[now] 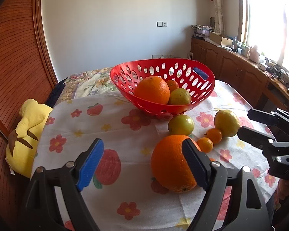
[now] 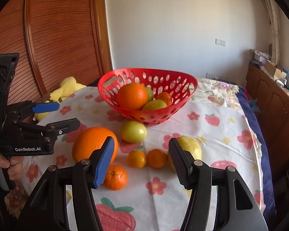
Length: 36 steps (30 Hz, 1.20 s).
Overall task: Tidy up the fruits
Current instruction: 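Move the left tool to the large orange while the right tool approaches a tangerine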
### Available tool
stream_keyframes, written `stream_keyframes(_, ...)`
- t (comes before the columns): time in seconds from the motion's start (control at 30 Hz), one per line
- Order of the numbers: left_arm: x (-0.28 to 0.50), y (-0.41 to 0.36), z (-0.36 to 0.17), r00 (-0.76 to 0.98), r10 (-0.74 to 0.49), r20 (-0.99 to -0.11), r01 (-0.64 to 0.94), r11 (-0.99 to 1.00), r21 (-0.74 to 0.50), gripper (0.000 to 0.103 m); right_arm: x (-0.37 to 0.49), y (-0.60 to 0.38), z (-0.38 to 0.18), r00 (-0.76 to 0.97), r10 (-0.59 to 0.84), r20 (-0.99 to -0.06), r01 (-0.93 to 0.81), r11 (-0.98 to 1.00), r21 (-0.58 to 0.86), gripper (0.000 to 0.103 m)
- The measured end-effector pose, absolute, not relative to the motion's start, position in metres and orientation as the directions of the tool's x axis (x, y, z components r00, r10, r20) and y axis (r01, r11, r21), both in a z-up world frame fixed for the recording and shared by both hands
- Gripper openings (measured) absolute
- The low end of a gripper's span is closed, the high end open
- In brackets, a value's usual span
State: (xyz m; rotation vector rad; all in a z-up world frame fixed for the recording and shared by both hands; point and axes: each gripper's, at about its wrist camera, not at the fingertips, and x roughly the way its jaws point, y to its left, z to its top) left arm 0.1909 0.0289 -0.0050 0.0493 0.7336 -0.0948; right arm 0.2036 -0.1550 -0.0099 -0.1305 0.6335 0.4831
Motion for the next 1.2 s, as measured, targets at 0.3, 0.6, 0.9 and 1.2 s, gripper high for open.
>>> stream_keyframes(0.3, 0.185, 0.032, -0.012, 0.735, -0.067, -0.675, 0.100, 0.995, 0.010, 0.083, 0.196, -0.152, -0.024, 0.685, 0.396, -0.612, -0.469, 0.882, 0.046, 0.060)
stream_keyframes(0.6, 0.179, 0.037, -0.020, 0.738, -0.087, -0.669, 0.100, 0.995, -0.019, 0.083, 0.190, -0.148, -0.035, 0.674, 0.396, -0.624, -0.463, 0.884, 0.061, 0.060)
stream_keyframes(0.9, 0.172, 0.043, -0.027, 0.744, -0.110, -0.659, 0.098, 0.994, -0.054, 0.083, 0.183, -0.137, -0.055, 0.623, 0.423, -0.658, -0.500, 0.862, 0.082, 0.058)
stream_keyframes(1.2, 0.166, 0.048, -0.033, 0.745, -0.123, -0.655, 0.100, 0.992, -0.073, 0.083, 0.182, -0.124, -0.075, 0.580, 0.428, -0.694, -0.520, 0.850, 0.090, 0.057)
